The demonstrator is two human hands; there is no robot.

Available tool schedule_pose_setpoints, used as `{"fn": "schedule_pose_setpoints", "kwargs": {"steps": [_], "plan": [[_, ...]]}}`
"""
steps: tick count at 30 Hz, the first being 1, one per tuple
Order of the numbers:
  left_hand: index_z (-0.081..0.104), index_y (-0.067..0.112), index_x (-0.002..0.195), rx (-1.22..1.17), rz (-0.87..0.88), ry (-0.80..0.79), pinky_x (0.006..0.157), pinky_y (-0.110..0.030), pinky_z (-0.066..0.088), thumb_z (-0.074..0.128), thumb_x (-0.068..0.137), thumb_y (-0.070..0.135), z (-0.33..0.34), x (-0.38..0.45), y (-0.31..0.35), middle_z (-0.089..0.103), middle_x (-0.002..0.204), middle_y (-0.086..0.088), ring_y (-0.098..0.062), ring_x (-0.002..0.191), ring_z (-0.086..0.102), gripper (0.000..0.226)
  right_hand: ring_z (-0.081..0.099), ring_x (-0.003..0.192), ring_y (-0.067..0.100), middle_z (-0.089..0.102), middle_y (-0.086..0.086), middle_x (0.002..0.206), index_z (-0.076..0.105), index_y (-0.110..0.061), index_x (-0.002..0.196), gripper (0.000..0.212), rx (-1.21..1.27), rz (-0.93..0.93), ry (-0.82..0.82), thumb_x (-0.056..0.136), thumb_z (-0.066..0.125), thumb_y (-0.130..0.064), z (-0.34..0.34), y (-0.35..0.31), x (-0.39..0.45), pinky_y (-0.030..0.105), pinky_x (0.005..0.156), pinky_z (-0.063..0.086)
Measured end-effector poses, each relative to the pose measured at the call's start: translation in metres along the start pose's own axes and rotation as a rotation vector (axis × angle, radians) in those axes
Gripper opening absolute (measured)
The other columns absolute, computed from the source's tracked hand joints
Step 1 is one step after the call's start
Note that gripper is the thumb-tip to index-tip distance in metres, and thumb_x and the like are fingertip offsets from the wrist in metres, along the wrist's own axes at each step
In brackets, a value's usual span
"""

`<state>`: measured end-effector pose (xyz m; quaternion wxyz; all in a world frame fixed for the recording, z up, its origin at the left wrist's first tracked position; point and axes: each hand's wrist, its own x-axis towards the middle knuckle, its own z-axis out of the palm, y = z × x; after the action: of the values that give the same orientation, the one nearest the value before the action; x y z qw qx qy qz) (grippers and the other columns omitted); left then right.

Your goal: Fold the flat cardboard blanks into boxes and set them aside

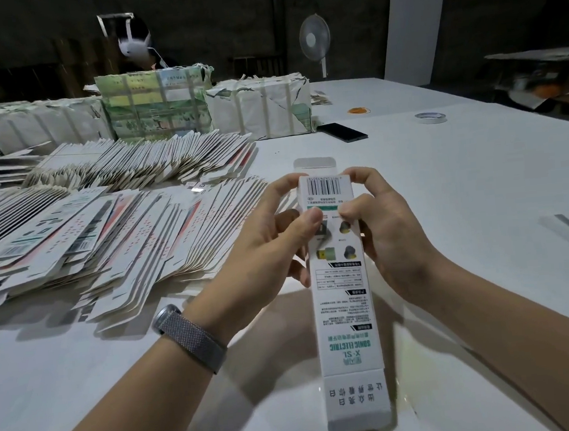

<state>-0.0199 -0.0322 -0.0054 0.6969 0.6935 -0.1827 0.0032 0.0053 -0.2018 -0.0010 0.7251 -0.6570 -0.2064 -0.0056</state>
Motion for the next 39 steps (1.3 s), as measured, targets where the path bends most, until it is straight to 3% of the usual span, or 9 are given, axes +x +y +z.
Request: {"fn": "schedule_pose_setpoints", "kwargs": {"steps": [3,8,15,18,23,27,29,34,39], "plan": [[0.049,0.038,0.130,0.000,-0.010,-0.025,0.082,-0.076,0.048,0.058,0.094,0.035,0.0002,-0.0002,-0.0001,0.072,0.112,-0.016,-0.036,0.097,0.072,0.037,0.068,0.068,0.018,0.074,0.003,0.085,0.053,-0.019,0.096,0.017,0.029,-0.024,0.070,0.080,0.053,-0.025,-0.0002,0.0005,0.0015,0.028,0.058,0.055],[0.049,0.036,0.127,-0.005,-0.009,-0.028,0.080,-0.075,0.049,0.057,0.094,0.041,0.0016,-0.0009,-0.0008,0.075,0.105,-0.013,-0.040,0.094,0.071,0.034,0.068,0.072,0.019,0.073,0.005,0.085,0.056,-0.012,0.087,0.014,0.065,-0.052,0.110,0.075,0.060,-0.018,-0.0016,-0.0006,0.0025,0.032,0.062,0.057],[0.052,0.056,0.107,-0.041,0.004,0.009,0.080,-0.068,0.053,0.063,0.083,0.053,0.0062,-0.0018,0.0010,0.073,0.099,-0.018,-0.036,0.086,0.065,0.026,0.069,0.079,0.023,0.067,0.000,0.085,0.055,-0.016,0.093,0.021,0.160,-0.118,0.150,0.075,0.065,-0.010,-0.0005,-0.0024,0.0006,0.030,0.062,0.056],[0.048,0.063,0.103,-0.076,0.012,0.056,0.078,-0.066,0.052,0.067,0.074,0.057,0.0092,-0.0021,0.0015,0.065,0.103,-0.034,-0.039,0.084,0.063,0.036,0.070,0.078,0.022,0.067,-0.003,0.086,0.055,-0.022,0.102,0.030,0.195,-0.119,0.135,0.077,0.065,-0.009,-0.0014,-0.0034,0.0003,0.031,0.064,0.057],[0.054,0.055,0.112,-0.093,-0.015,0.009,0.077,-0.053,0.051,0.061,0.088,0.045,0.0026,-0.0006,-0.0022,0.065,0.104,-0.032,-0.037,0.086,0.061,0.027,0.070,0.081,0.023,0.071,0.011,0.096,0.067,-0.015,0.091,0.014,0.105,-0.129,0.136,0.077,0.065,-0.011,-0.0005,-0.0024,-0.0003,0.038,0.068,0.058],[0.054,0.049,0.104,-0.103,-0.014,-0.038,0.066,-0.042,0.057,0.062,0.089,0.043,0.0015,-0.0006,-0.0022,0.071,0.097,-0.016,-0.040,0.085,0.062,0.018,0.072,0.079,0.022,0.075,0.006,0.093,0.069,-0.008,0.084,0.007,0.073,-0.152,0.115,0.083,0.063,-0.008,0.0000,-0.0014,-0.0023,0.031,0.064,0.058],[0.051,0.045,0.107,-0.116,-0.018,-0.046,0.059,-0.035,0.058,0.065,0.085,0.046,0.0016,-0.0014,-0.0010,0.070,0.096,-0.016,-0.040,0.083,0.060,0.026,0.072,0.079,0.021,0.075,0.005,0.092,0.069,-0.009,0.084,0.007,0.084,-0.149,0.110,0.084,0.062,-0.008,0.0012,-0.0007,-0.0036,0.030,0.064,0.058],[0.042,0.034,0.115,-0.144,0.003,-0.045,0.052,-0.029,0.056,0.065,0.089,0.040,0.0017,-0.0031,0.0004,0.071,0.091,-0.014,-0.037,0.078,0.059,0.036,0.070,0.086,0.025,0.072,0.013,0.102,0.067,-0.016,0.091,0.013,0.085,-0.188,0.093,0.083,0.059,-0.008,0.0035,-0.0019,-0.0036,0.037,0.073,0.061],[0.042,0.033,0.114,-0.139,0.016,-0.051,0.050,-0.026,0.053,0.065,0.090,0.039,0.0008,-0.0031,0.0015,0.072,0.084,-0.007,-0.029,0.070,0.061,0.034,0.071,0.082,0.025,0.070,0.010,0.102,0.058,-0.028,0.114,0.033,0.084,-0.184,0.054,0.091,0.056,-0.004,0.0023,-0.0018,-0.0048,0.036,0.067,0.059]]}}
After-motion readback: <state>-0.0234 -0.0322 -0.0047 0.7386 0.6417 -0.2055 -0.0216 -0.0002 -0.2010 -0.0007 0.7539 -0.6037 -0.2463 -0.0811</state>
